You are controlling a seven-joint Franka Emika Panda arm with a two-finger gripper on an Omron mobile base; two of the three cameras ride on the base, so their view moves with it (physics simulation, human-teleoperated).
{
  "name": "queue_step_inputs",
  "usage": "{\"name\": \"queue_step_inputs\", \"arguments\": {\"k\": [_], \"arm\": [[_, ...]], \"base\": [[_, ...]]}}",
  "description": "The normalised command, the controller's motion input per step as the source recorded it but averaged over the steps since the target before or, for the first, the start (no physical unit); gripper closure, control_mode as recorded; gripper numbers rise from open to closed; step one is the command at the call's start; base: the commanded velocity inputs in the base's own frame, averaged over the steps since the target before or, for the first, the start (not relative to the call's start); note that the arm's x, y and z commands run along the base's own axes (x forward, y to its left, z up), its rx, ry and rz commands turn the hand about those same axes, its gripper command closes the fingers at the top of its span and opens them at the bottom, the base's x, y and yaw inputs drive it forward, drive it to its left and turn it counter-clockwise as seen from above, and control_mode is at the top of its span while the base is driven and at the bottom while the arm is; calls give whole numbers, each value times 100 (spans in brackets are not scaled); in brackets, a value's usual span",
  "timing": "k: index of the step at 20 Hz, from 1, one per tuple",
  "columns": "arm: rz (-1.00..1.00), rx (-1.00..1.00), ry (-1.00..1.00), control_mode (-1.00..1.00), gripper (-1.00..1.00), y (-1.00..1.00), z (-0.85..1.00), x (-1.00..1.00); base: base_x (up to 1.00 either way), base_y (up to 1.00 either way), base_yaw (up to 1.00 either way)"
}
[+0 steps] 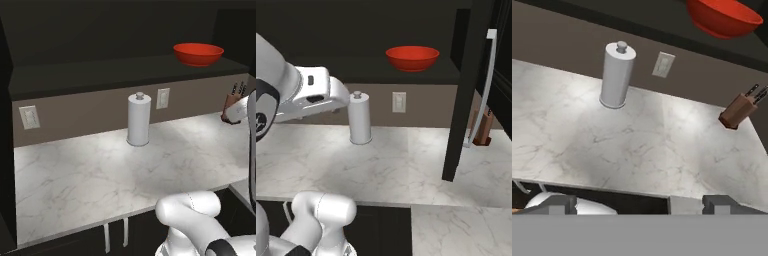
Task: Move the bowls from the cabinet to the plates on the dining table.
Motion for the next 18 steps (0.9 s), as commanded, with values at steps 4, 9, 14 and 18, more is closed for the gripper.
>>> {"name": "queue_step_inputs", "arguments": {"k": [4,9,14,18], "arm": [[-2,-4,0,-100,-100,0,26,28],[-13,-8,-12,-100,-100,6,18,47],[-17,-9,-20,-100,-100,8,9,68],[-12,0,-13,-100,-100,0,29,64]], "base": [[0,0,0],[0,0,0],[0,0,0],[0,0,0]]}}
